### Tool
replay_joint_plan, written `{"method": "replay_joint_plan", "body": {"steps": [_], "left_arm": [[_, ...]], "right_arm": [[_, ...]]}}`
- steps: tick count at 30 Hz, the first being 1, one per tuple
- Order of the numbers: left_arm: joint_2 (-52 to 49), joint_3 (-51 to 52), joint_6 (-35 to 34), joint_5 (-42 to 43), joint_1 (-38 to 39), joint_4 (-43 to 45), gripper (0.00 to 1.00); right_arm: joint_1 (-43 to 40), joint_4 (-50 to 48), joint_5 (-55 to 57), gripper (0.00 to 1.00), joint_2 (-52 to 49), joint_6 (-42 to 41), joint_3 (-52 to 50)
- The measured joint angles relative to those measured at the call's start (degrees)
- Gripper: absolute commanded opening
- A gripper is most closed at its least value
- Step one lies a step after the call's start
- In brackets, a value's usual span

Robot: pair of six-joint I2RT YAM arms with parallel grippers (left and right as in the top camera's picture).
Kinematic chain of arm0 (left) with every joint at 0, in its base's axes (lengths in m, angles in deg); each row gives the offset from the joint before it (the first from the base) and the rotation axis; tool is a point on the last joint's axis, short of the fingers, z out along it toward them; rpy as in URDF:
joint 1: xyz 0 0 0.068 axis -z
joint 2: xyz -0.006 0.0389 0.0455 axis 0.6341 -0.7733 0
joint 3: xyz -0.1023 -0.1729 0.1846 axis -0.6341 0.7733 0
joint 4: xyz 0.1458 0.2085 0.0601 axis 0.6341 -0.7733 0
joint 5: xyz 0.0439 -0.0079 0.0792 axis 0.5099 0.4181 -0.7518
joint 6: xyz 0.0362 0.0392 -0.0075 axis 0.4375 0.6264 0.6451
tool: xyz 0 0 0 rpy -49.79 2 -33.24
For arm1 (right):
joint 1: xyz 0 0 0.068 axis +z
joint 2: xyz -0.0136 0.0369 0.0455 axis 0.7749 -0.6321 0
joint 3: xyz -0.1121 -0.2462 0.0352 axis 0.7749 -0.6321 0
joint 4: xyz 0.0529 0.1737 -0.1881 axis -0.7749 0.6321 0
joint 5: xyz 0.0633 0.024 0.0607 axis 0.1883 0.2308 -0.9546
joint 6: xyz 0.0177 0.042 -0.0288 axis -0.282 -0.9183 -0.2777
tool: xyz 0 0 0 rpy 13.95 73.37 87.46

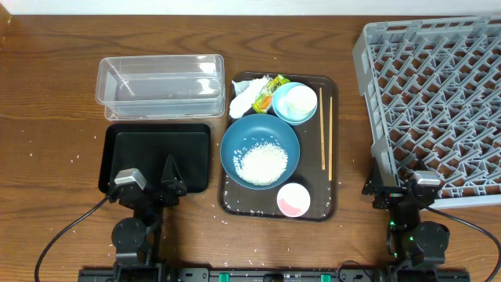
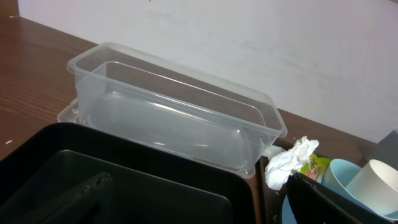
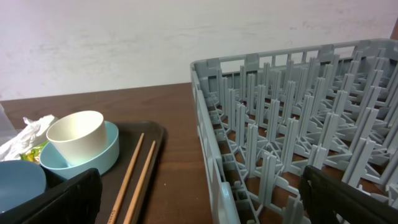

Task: Sort waste into correct bins and load items into the dishwasher rack

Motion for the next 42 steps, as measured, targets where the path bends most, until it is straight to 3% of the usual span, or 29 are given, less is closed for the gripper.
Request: {"method": "replay_joint_plan", "body": {"steps": [15,18,25,30,36,42], "left_arm": [[0.00,0.00,0.00,0.00,0.00,0.02,0.91],[0.00,0.00,0.00,0.02,0.00,0.02,0.91],[0.00,0.00,0.00,0.00,0.00,0.02,0.91],[0.00,0.00,0.00,0.00,0.00,0.02,0.91],[-0.07,-0.15,0.20,0.02,0.04,-0.20,0.91],[-0.07,-0.15,0.42,0.04,0.04,-0.20,0.91]], "right_arm": [[0.00,-0.26,-0.33,0.99,0.00,-0.76,0.00],[0.00,-1.11,-4.81,0.99,-0.02,-6.60,0.00],[0.00,-1.88,-30.71,0.99,-0.02,-35.34,0.00],[0.00,-4.98,-37.88,0.99,-0.11,-49.59,-0.04],[0.00,-28.41,-40.37,0.99,-0.33,-59.28,0.37],[0.00,-22.05,-37.53,0.99,-2.95,-60.61,7.32]]}}
